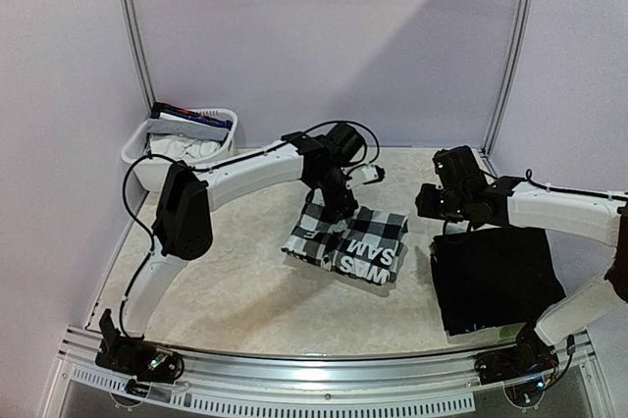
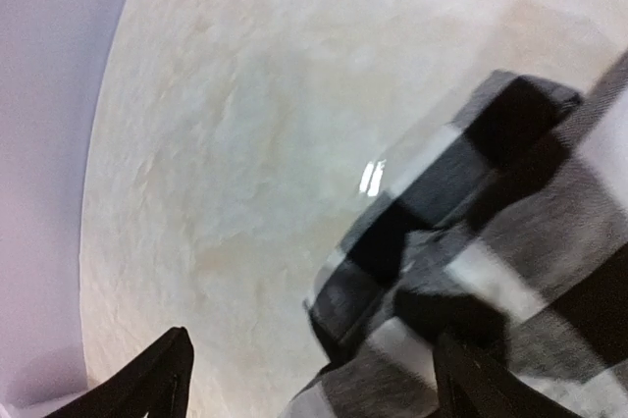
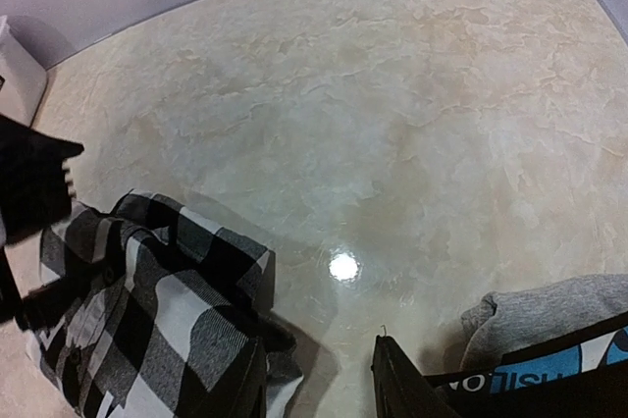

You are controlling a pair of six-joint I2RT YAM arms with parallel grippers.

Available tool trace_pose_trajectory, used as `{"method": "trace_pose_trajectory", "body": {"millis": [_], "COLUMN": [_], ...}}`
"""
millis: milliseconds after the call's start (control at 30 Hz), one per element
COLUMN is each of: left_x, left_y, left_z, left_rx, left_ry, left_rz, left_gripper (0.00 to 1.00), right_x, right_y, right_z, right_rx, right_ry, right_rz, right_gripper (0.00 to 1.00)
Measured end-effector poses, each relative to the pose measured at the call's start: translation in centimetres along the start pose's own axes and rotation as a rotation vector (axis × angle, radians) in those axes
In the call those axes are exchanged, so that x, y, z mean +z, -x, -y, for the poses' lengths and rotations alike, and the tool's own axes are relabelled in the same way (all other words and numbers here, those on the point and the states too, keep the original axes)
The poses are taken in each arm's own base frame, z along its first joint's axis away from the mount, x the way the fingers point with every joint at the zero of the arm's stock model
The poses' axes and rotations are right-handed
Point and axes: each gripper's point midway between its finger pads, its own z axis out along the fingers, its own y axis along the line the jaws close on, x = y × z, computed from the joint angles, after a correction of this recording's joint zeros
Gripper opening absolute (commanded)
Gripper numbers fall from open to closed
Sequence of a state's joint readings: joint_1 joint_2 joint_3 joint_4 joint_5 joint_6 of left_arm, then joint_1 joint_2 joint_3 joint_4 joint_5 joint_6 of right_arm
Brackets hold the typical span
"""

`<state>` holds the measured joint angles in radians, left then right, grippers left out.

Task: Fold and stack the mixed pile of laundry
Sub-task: Fold the 2/3-rectangle-folded shirt at the center of the board, then adjust the square-folded shirt at the center of the board.

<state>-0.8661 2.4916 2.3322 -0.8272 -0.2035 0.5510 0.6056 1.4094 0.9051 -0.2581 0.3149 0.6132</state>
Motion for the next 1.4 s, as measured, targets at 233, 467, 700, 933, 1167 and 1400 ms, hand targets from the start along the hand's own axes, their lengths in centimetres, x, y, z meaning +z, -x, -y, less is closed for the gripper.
{"method": "trace_pose_trajectory", "body": {"millis": [233,467,700,933,1167,1400], "left_x": [-3.7,-12.1,-11.1,-6.2,-3.2,-3.1], "left_y": [-4.8,-4.0,-4.0,-5.9,-10.0,-14.9], "left_z": [-6.1,-7.3,-3.3,2.6,6.6,10.3], "left_rx": [-0.272,-0.513,-0.664,-0.741,-0.798,-0.879], "left_ry": [0.124,0.161,-0.010,-0.195,-0.228,-0.240], "left_rz": [-0.017,0.148,0.200,0.116,0.003,-0.080], "left_gripper": [0.85,0.74,0.69,0.65,0.63,0.63], "right_x": [-1.7,-2.9,0.1,4.6,8.4,9.8], "right_y": [1.0,-1.7,-8.5,-11.2,-10.5,-8.4], "right_z": [-2.5,-8.2,-10.6,-8.2,-8.7,-10.1], "right_rx": [-0.004,-0.056,-0.101,-0.065,-0.102,-0.188], "right_ry": [0.151,0.463,0.543,0.446,0.416,0.426], "right_rz": [0.012,-0.128,-0.379,-0.506,-0.524,-0.496], "right_gripper": [0.37,0.36,0.33,0.32,0.31,0.32]}}
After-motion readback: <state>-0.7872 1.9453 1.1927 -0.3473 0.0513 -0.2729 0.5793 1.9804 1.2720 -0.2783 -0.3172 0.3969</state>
